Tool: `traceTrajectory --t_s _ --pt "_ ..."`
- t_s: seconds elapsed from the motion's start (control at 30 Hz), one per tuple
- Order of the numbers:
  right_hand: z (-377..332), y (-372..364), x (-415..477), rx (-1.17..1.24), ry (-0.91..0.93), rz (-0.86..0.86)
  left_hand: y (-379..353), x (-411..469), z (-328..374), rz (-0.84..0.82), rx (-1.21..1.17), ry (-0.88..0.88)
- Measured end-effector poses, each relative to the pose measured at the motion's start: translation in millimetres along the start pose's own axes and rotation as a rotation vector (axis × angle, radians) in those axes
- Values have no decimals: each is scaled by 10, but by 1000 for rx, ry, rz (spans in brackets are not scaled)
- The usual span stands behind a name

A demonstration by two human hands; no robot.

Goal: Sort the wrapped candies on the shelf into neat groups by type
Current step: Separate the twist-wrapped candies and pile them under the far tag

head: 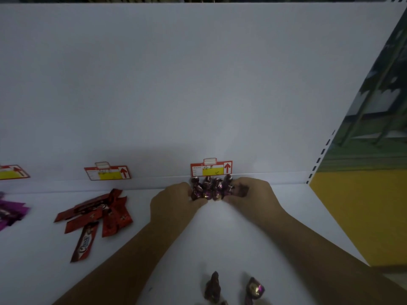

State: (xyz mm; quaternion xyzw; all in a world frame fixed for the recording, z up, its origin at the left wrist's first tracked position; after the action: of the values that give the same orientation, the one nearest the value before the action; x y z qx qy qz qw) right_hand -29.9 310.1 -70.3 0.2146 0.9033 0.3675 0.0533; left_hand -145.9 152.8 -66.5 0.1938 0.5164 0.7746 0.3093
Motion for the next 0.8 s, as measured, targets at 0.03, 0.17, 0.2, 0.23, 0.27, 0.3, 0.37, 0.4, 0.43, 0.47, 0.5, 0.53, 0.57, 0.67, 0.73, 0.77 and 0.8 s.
traceTrajectory --t_s 0.03,0.17,0.2,0.23,0.27,0.3,0.37,0.4,0.43,0.47,0.5,0.53,0.57,0.67,0.73,0.77,0.8 --pt "5 0 3 -6 5 6 -6 5 4 6 -10 0" --pt "11 11 -6 -24 1 -3 -12 22 5 8 -60 -11" --pt "13 15 -11 -16 -5 -3 -10 23 -11 -9 -88 -19" --pt "16 18 -14 -4 -10 0 -10 27 -36 -25 -122 -32" --pt "17 23 -18 7 -16 5 -13 27 -61 -36 -151 -48" --pt "14 27 -20 10 -22 8 -16 25 -82 -40 -168 -66" --pt "0 37 -22 -11 -35 4 -15 11 -98 -17 -171 -101" --pt "-8 41 -25 -19 -41 0 -15 2 -99 -2 -170 -114" --pt "-13 44 -26 -22 -48 -3 -13 0 -97 6 -171 -123" --pt "-16 45 -29 -27 -56 -4 -13 0 -97 10 -173 -129" --pt "-17 44 -31 -36 -62 -5 -11 1 -101 9 -175 -133" --pt "-18 42 -33 -46 -67 -6 -8 2 -104 8 -168 -137" --pt "-16 37 -31 -55 -70 -8 -6 3 -107 3 -147 -142" --pt "-17 30 -23 -76 -73 -23 -7 1 -104 -24 -31 -142" --pt "-14 29 -17 -79 -66 -27 -14 3 -103 -38 6 -139" --pt "-13 29 -16 -78 -61 -26 -15 2 -100 -47 8 -143" --pt "-16 28 -17 -79 -57 -25 -17 3 -97 -51 11 -155"
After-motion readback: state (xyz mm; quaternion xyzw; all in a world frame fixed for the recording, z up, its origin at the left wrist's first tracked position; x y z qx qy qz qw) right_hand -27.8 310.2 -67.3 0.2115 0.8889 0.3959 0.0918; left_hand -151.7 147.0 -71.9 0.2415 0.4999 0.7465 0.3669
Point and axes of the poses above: each hand's wrist, its own x-axis towards the middle knuckle, its own y-axis out of the back of the hand, z = x × y, the point moved 1 cm from there along x, towards the middle knuckle, and after that the axes turned 15 degrees about -z, right-handed, at the moved point
